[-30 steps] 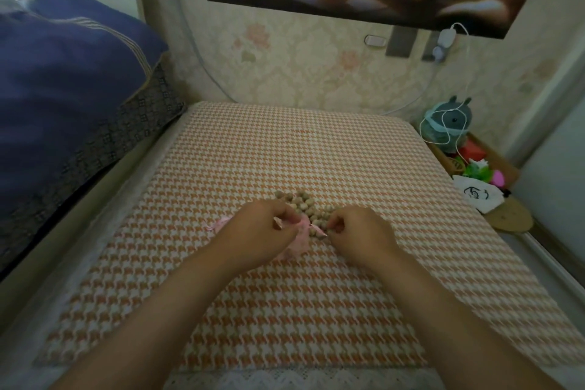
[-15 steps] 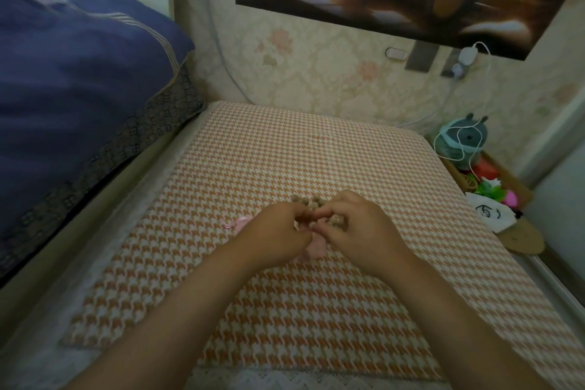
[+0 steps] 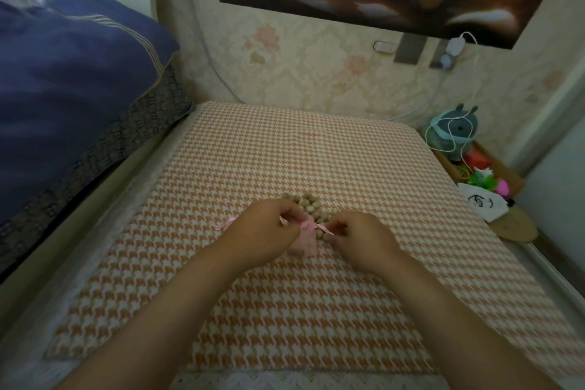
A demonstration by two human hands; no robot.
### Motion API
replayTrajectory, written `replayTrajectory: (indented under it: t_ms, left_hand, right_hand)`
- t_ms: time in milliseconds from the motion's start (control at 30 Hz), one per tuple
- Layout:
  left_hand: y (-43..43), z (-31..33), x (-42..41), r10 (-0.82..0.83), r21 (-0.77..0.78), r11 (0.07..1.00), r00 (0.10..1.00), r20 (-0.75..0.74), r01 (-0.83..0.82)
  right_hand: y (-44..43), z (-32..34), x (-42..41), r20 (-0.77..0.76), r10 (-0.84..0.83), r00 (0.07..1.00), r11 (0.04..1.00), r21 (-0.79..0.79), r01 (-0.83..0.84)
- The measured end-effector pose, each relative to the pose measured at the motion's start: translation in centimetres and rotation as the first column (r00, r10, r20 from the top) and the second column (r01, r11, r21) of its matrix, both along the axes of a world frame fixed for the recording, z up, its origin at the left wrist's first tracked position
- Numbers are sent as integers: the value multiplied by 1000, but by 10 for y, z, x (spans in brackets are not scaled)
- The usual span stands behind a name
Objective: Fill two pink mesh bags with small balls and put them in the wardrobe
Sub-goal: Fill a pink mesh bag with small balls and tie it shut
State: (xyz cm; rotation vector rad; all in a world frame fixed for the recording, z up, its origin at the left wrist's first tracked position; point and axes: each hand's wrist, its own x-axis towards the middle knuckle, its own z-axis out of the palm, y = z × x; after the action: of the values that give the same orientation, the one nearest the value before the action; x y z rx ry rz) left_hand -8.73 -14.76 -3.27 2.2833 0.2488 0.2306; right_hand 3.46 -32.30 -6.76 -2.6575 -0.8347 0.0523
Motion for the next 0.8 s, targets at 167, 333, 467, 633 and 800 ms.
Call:
replayTrajectory:
  t_ms: [167,333,467,633,800]
  left_hand:
    - [-3,-2,-1,-29,28,999,1000,3,29]
    - [-4,-2,0,-29,48,998,1000,-1,29]
    - [-3,-2,0,-42,55,998,999,-12,42]
    - [-4,-1,5,-78,24,997,997,-16,78]
    - [-3,-2,3,-124,-9,992,992,3,124]
  right_hand:
    - [7,-12,-3,85,14,996,1000,-21,-13]
    - [2,-1,-1,70,6,997,1000,13,-7]
    - [1,30,-8,33,5,999,937,349,-16]
    - [7,51,-33,54,192,980,875,443,-195]
    - [11,45,-38,207,275,939,912,255,-323]
